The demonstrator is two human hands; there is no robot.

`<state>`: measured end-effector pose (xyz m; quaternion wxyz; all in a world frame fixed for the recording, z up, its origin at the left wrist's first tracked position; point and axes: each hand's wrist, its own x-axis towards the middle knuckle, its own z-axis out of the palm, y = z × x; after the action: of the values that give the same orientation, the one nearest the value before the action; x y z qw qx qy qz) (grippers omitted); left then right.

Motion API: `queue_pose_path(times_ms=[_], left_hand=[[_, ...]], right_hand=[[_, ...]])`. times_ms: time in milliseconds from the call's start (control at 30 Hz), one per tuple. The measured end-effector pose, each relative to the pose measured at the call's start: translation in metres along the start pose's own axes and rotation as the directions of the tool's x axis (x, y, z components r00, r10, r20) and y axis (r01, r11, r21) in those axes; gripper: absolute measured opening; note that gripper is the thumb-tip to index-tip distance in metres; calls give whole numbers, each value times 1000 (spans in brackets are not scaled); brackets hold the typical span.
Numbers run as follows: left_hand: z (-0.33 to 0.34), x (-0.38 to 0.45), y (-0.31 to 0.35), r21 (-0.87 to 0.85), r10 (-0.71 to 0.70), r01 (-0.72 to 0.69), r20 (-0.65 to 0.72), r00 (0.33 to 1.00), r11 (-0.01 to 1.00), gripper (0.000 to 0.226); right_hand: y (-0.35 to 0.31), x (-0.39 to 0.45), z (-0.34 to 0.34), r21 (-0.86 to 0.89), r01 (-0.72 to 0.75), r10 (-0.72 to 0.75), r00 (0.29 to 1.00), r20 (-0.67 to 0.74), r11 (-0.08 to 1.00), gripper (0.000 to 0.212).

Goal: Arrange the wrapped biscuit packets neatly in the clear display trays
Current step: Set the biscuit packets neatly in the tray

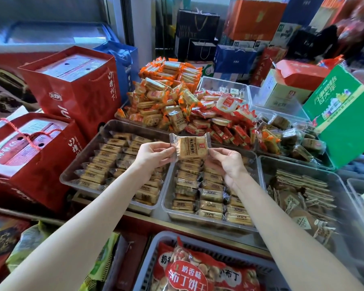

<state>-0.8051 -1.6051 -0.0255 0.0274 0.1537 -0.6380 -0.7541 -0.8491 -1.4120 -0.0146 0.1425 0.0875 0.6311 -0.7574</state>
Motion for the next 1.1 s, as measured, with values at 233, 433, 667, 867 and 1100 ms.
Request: queue_pose_path(times_ms=[233, 433, 667, 867, 1100], left_hand=[[-13, 6, -18, 59, -76, 79, -57, 995, 995, 5], [-54, 18, -39, 287, -168, 192, -105, 980, 938, 17], [-93, 18, -61, 664, 33, 139, -240, 970, 735, 24], [-76, 22, -66, 784, 304, -87, -133, 943, 614, 27], [-39, 29, -93, 843, 248, -377, 299, 922, 383, 42]], right_hand=[[21, 19, 15, -324, 74, -110, 990, -93, 943, 11], [39, 50, 52, -577, 161, -205, 979, -12, 801, 13], [73, 85, 110, -543, 132, -80, 990, 118, 830, 14], [74, 95, 84, -625, 187, -56, 973, 224, 758, 22], [99, 67, 7, -870, 440, 141, 898, 418, -221, 59]])
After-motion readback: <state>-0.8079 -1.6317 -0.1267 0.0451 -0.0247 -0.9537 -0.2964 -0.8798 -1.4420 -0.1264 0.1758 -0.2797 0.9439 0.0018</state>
